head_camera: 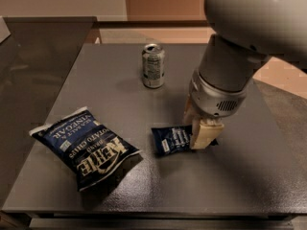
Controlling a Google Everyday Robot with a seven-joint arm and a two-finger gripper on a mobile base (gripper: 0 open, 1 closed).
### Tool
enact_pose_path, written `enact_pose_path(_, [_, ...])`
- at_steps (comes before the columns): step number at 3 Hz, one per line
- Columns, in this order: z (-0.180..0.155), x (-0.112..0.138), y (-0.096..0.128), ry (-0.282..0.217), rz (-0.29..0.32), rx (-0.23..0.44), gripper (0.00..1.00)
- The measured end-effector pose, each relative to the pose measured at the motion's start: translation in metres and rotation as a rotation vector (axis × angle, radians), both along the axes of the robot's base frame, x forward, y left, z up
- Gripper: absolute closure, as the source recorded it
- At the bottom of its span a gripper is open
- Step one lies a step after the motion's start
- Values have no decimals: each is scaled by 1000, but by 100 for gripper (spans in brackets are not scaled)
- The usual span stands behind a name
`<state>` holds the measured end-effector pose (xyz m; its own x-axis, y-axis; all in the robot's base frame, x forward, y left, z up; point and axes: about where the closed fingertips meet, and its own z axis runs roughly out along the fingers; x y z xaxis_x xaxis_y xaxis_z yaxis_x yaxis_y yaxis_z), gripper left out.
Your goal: Move rxbar blueberry near 7up can
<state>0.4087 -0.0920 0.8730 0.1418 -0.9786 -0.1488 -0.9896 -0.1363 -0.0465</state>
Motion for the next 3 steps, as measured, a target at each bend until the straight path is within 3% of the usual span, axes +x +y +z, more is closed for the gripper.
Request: enact_pose_path(3, [25, 83, 29, -76, -106, 23, 100])
